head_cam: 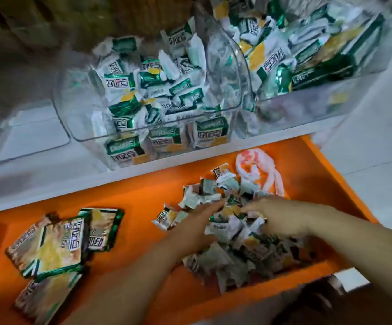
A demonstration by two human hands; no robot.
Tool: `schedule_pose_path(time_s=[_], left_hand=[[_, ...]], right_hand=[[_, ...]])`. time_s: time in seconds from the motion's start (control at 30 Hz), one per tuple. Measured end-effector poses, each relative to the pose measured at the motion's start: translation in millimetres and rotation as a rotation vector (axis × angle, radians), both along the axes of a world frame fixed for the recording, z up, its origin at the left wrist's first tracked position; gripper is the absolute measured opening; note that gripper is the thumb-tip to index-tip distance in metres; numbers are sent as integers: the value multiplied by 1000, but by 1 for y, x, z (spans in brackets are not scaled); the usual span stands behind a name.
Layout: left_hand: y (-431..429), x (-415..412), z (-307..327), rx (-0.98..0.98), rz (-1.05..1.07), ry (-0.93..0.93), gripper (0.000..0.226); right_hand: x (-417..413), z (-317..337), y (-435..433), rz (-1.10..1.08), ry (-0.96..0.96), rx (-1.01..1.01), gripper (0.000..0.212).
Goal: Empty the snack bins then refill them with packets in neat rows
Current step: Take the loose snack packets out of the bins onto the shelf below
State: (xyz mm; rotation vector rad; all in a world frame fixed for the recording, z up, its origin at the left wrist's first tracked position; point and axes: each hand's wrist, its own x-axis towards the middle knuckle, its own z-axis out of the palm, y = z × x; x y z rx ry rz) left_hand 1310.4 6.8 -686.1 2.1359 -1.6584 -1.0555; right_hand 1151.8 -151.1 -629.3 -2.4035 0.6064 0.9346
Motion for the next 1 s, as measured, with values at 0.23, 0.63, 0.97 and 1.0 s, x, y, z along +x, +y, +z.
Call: schedule_pose_path(time_s=[0.23, 0.63, 0.97, 1.0], left_hand=[[-8, 0, 53, -228, -7, -120, 48], [-14, 44, 210, -846, 162, -340, 21], [-95, 101, 238, 145, -27, -272, 62], [-103, 101, 237, 183, -51, -285, 66]], right_hand=[[-5, 47, -9, -80, -401, -80, 38], [21, 146, -13, -352, -1142, -301, 28], [40, 143, -37, -238, -1097, -231, 45], [40, 143, -39, -236, -1097, -223, 44]])
